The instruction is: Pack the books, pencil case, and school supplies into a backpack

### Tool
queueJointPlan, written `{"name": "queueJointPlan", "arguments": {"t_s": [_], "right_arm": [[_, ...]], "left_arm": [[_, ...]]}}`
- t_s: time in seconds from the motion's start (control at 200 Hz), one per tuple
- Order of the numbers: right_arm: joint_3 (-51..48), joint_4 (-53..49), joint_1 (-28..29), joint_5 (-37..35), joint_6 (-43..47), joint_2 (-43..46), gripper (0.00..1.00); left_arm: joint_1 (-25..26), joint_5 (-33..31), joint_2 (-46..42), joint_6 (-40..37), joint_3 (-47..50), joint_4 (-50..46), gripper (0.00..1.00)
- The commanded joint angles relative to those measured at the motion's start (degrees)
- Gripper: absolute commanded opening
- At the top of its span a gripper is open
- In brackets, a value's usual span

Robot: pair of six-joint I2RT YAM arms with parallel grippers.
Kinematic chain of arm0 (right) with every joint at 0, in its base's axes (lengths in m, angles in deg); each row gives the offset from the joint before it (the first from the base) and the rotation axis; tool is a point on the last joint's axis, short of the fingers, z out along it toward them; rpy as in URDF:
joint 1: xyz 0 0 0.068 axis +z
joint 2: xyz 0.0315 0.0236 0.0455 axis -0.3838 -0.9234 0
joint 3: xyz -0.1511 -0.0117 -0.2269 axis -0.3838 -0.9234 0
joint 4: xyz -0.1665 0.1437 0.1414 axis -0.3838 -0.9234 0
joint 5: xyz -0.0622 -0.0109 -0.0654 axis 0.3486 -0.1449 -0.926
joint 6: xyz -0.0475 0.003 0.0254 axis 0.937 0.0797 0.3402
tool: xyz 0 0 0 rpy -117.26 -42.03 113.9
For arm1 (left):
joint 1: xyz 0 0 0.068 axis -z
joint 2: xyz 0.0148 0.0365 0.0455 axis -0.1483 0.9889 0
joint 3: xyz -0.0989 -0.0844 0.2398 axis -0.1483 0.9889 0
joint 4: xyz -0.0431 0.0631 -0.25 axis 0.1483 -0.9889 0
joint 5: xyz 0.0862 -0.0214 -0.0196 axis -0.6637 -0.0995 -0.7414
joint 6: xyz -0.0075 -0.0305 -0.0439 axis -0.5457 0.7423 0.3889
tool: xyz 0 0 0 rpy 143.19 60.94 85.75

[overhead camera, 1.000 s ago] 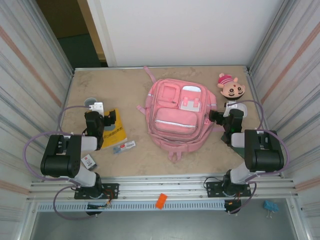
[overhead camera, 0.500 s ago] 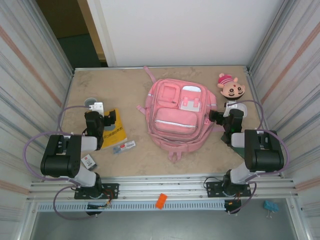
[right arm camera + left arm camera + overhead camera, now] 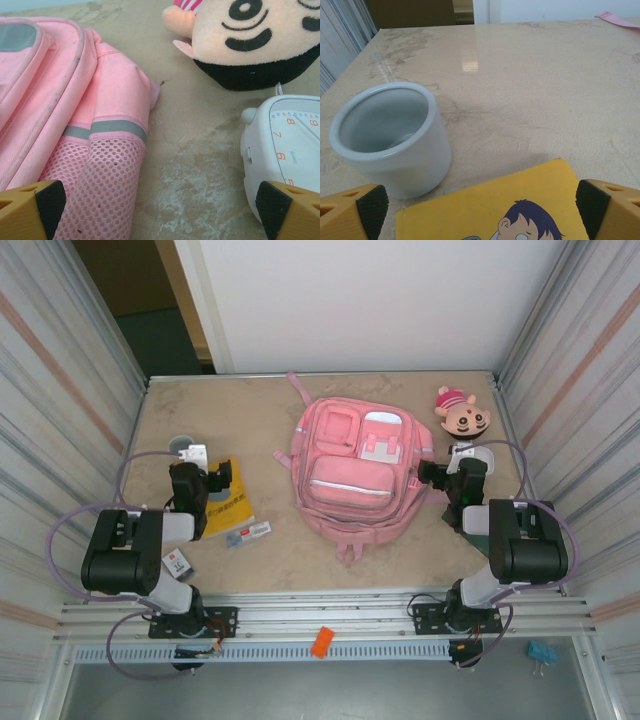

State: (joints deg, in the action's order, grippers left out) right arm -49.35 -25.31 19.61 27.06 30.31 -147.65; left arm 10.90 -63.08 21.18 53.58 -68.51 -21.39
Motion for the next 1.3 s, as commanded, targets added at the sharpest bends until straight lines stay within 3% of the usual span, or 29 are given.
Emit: {"name": "queueJointPlan", "arguments": {"t_s": [0.0, 0.396, 0.481, 0.526, 0.646, 0.802, 0.907, 1.012, 1.092, 1.178, 1.298], "right_arm": [[0.4, 0.1, 0.2, -0.4, -0.6, 0.2, 0.99], [0.4, 0.1, 0.1, -0.2, -0.6, 0.2, 0.99], [0.6, 0.1, 0.1, -0.8, -1.0, 0.6, 0.99], [2.7, -5.2, 0.0, -1.8, -1.5, 2.5, 0.99], [13.2, -29.0, -0.3, -2.7, -4.3, 11.2, 0.99], [30.1, -57.9, -1.6, -1.5, -9.5, 17.2, 0.99], [36.9, -69.8, -1.6, -1.9, -15.2, 16.0, 0.99], [38.0, -75.1, -1.6, 7.7, -16.7, 13.6, 1.00], [36.7, -74.7, -1.7, 13.4, -19.7, 11.7, 0.92], [33.2, -70.9, -1.4, 16.2, -24.2, 10.3, 0.82], [31.2, -68.2, -0.3, 20.1, -27.4, 7.0, 0.66]], "left_arm": [[0.0, 0.6, 0.1, -0.5, 0.2, -0.2, 0.99], [0.0, 0.7, 0.1, -0.5, 0.2, -0.1, 0.99], [0.2, 5.0, -0.9, -2.7, 0.3, 0.3, 0.99], [1.2, 6.3, -3.4, -4.8, -0.1, -2.3, 0.99], [6.4, 1.9, -15.2, -7.4, -4.2, -17.4, 0.98], [8.9, 7.8, -22.6, 3.8, -15.9, -38.7, 0.93], [12.0, 11.4, -19.3, 10.8, -22.8, -45.3, 0.86], [17.0, 14.2, -11.5, 16.2, -28.4, -47.4, 0.82], [20.4, 18.7, -4.0, 18.5, -32.4, -46.8, 0.77], [23.4, 17.2, 3.2, 21.1, -37.3, -49.7, 0.74], [25.0, 20.6, 10.6, 24.9, -40.6, -48.4, 0.69]]}}
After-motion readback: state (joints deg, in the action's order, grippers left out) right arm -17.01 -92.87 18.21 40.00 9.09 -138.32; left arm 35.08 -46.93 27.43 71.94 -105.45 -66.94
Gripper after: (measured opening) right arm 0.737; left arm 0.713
